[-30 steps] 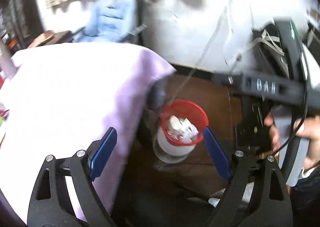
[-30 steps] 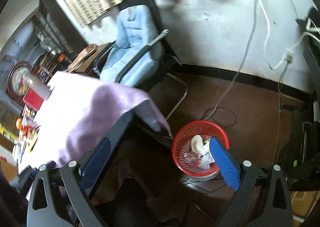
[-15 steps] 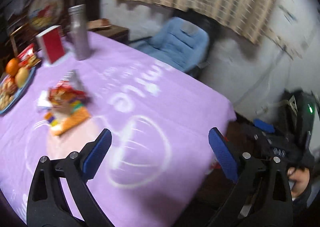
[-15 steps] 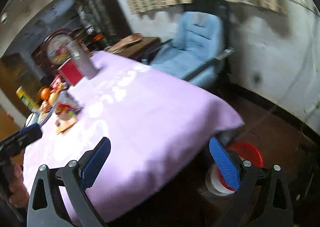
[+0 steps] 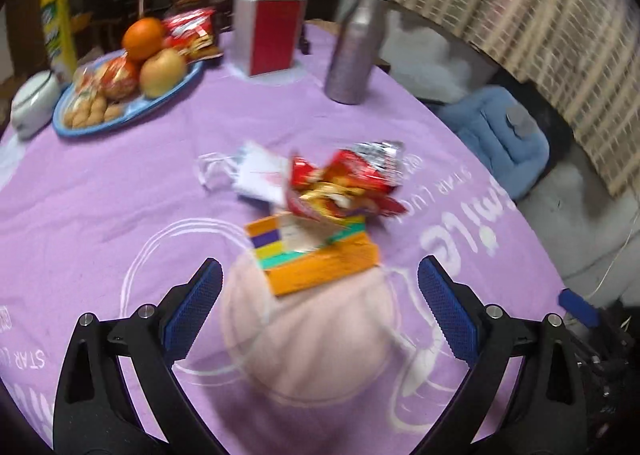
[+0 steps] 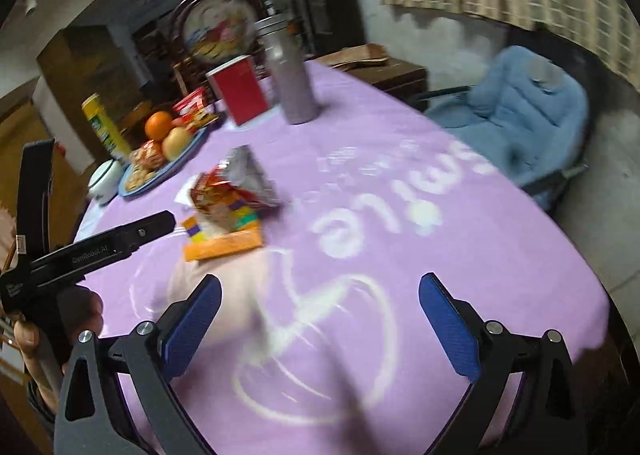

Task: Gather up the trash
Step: 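Swing both tools back over the table toward the remaining trash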

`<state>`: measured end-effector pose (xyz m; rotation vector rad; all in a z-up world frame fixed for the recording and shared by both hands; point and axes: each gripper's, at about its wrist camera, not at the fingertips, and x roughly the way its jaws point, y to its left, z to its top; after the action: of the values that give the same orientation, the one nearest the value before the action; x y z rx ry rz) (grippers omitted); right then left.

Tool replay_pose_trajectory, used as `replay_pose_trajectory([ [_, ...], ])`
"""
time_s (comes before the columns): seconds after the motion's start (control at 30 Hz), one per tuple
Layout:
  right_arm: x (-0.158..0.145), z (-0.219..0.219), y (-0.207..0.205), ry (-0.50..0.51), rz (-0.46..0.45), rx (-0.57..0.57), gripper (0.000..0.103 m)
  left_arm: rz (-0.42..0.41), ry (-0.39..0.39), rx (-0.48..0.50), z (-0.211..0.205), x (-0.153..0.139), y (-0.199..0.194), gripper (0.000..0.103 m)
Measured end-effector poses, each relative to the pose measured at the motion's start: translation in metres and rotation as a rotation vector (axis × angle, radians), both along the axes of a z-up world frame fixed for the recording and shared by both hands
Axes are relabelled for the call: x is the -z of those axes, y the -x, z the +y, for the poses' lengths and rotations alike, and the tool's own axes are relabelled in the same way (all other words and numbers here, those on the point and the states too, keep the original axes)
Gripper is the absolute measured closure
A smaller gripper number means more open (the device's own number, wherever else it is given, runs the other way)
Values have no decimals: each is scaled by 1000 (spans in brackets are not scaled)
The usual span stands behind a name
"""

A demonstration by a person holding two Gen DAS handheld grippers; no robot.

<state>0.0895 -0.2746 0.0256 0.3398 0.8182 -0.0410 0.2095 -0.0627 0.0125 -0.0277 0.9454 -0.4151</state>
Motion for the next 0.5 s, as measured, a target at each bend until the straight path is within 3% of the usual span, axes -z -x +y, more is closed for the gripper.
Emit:
replay_pose_trajectory([
  [0.23, 10, 46, -46, -13, 39, -92, 6, 74, 37, -100, 27, 13, -23, 8],
  [0.5, 27, 52, -47, -1, 95, -88, 6, 92, 33, -116, 31, 20, -27, 8],
])
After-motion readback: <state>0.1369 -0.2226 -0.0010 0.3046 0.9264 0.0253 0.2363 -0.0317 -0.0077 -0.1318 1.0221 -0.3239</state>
